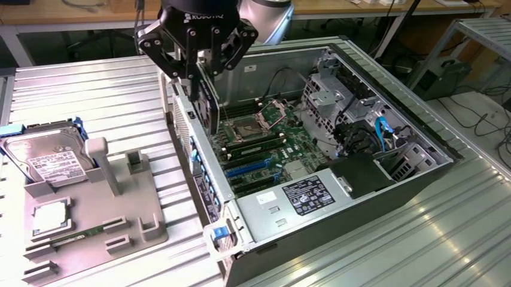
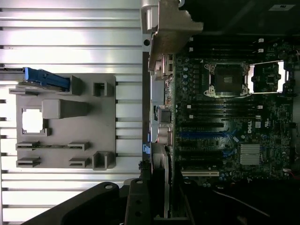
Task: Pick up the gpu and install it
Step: 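Pick up the gpu and move the gpu toward the slot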
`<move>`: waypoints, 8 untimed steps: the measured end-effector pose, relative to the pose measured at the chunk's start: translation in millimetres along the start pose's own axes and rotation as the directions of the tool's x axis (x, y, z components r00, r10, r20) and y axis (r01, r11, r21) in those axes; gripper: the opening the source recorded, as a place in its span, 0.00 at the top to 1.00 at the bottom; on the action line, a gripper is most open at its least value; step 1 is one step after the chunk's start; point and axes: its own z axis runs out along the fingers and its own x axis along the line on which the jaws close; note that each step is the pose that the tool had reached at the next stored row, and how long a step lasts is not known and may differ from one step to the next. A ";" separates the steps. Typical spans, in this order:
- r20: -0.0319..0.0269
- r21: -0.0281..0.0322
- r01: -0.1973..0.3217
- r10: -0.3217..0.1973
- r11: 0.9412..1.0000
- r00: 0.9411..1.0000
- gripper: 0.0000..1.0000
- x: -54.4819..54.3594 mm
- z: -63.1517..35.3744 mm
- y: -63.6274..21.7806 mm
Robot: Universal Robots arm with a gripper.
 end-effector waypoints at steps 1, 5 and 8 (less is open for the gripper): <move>0.000 0.000 0.000 0.000 1.000 1.000 0.73 -1.3 0.0 0.0; 0.000 0.000 0.000 0.000 1.000 1.000 0.73 -6.8 0.1 0.0; 0.000 0.000 0.000 0.000 1.000 1.000 0.73 -10.9 0.1 0.0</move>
